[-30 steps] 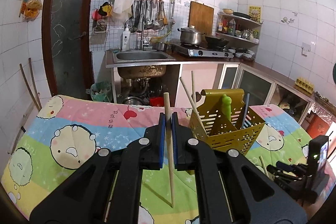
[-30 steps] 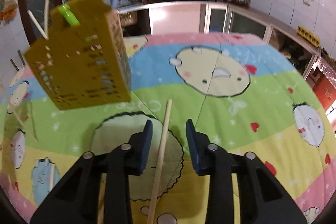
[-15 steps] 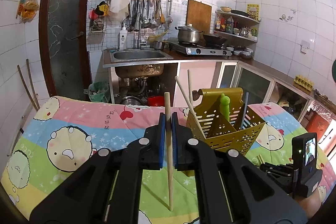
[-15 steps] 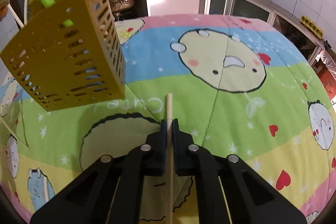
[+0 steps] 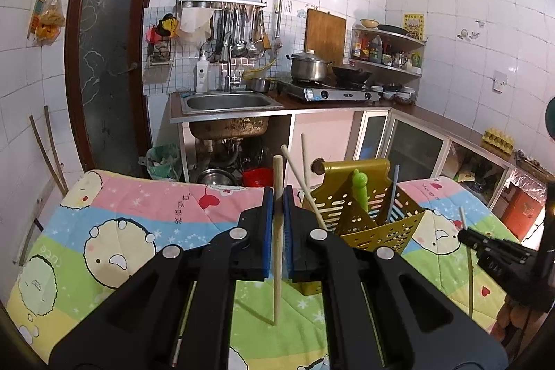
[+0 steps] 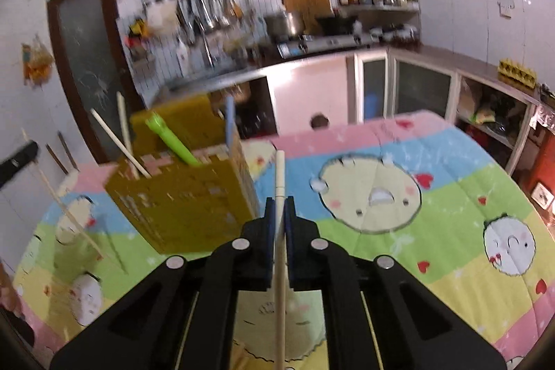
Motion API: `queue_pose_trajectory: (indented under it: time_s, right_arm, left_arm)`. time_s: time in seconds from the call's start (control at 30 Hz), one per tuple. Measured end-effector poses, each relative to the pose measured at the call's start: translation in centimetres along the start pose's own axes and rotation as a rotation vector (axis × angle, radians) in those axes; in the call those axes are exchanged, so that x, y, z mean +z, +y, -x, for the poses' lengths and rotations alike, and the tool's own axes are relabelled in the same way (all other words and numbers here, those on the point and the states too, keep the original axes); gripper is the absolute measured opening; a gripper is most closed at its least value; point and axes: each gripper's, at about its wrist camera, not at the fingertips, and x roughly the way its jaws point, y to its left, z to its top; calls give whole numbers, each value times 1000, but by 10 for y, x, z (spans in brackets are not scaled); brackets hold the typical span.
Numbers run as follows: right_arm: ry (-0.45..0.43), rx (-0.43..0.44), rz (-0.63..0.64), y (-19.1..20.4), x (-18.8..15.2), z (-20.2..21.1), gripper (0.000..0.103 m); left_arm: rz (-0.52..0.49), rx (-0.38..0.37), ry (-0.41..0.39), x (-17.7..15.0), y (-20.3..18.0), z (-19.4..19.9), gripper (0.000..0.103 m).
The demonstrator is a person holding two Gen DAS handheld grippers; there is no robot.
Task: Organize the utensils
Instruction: 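Lower both chopsticks into the yellow caddy and open both grippers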
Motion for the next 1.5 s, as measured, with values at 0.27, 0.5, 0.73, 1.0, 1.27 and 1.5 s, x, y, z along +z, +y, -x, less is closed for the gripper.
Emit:
queue_pose_trajectory:
  time_s: [0.27,0.5,0.73,1.0,1.27,1.5]
  right_arm:
    - [-129,50,1,6,14,29,6]
    - [-185,81,-10,6,20,42,6]
    - [-288,107,-12,14,50,55,6]
    - [-511,139,31,41,113,60,6]
    - [-609,153,28,53,139,32,6]
    - [-555,143,102,62,117,-20,6]
  left_arm:
    - [-11,-7,-35,11,-8,19,5]
    - [-14,-29,-66,25,-14,39,5]
    - [3,-66,-117,56,-19,58,5]
    - [0,-102,-230,113,-41,68,5]
    - [-22,-70,-217,118,-60,11,5]
    - [-44,-44,-123,72,-57,-53,5]
